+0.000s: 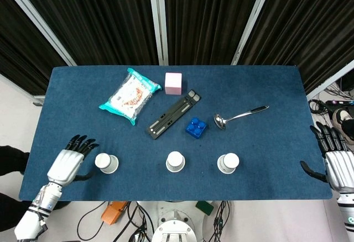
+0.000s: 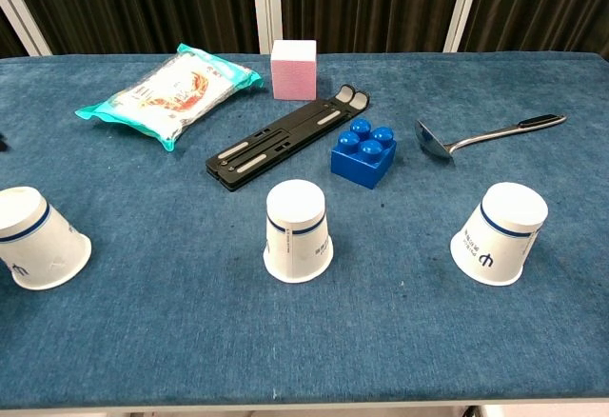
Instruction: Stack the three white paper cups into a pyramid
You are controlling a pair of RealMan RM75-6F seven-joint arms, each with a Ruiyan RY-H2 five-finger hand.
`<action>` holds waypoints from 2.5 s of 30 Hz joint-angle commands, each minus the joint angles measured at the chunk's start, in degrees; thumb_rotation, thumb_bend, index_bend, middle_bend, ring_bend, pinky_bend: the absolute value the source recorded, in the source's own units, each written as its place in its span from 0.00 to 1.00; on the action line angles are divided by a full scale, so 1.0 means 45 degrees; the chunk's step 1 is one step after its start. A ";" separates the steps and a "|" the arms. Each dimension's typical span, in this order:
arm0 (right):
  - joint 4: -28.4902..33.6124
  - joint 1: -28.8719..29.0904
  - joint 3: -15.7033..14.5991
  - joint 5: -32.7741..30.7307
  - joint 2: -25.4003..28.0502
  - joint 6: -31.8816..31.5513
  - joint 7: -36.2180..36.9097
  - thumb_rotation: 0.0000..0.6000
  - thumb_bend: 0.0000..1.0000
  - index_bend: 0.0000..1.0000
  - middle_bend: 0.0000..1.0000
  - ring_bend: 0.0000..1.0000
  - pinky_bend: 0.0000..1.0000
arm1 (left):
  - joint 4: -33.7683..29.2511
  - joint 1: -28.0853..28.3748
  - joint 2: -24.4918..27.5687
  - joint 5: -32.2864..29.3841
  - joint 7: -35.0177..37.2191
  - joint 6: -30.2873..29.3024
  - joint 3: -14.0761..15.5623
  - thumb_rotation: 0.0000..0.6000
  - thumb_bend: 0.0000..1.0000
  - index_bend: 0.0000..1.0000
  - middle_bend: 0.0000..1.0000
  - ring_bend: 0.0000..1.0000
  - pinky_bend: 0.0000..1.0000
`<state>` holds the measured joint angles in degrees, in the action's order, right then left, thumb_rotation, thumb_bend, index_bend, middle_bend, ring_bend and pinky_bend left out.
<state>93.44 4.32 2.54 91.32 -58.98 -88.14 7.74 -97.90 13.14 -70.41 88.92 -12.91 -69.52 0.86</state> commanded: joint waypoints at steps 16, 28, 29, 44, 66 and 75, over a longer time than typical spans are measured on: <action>-0.0074 0.0171 0.0046 -0.0138 -0.0066 0.0365 0.0048 1.00 0.36 0.00 0.00 0.00 0.00 | 0.0127 0.0690 -0.0412 -0.0973 0.0004 0.1051 0.0082 1.00 0.29 0.26 0.12 0.05 0.01; -0.0144 0.0155 0.0019 -0.0146 -0.0115 0.0371 0.0108 1.00 0.36 0.00 0.00 0.00 0.00 | 0.0000 0.1078 -0.0414 -0.0810 0.0026 0.1095 0.0030 1.00 0.32 0.39 0.15 0.06 0.01; -0.0142 0.0151 0.0019 -0.0148 -0.0113 0.0364 0.0111 1.00 0.36 0.00 0.00 0.00 0.00 | -0.0087 0.1146 -0.0391 -0.0751 0.0030 0.1111 0.0003 1.00 0.32 0.39 0.15 0.06 0.01; -0.0053 0.0206 -0.0004 -0.0213 -0.0085 0.0536 -0.0047 1.00 0.36 0.00 0.00 0.00 0.00 | -0.1260 0.3707 -0.1694 -0.1227 -0.1525 0.3347 -0.1242 0.97 0.32 0.39 0.15 0.06 0.01; -0.0232 0.0079 -0.0050 -0.0412 -0.0098 0.0575 0.0128 1.00 0.36 0.00 0.00 0.00 0.00 | -0.0750 0.5228 -0.3351 -0.3579 -0.3825 0.3798 -0.1354 0.93 0.31 0.39 0.15 0.06 0.01; -0.0208 0.0174 -0.0054 -0.0373 -0.0094 0.0735 0.0047 1.00 0.36 0.00 0.00 0.00 0.00 | -0.0673 0.5402 -0.3504 -0.3712 -0.4045 0.3559 -0.1103 0.93 0.25 0.32 0.15 0.06 0.01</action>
<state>92.49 5.08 2.31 89.62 -59.41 -84.86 7.99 -100.96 37.42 -86.13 72.25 -31.07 -53.45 -4.17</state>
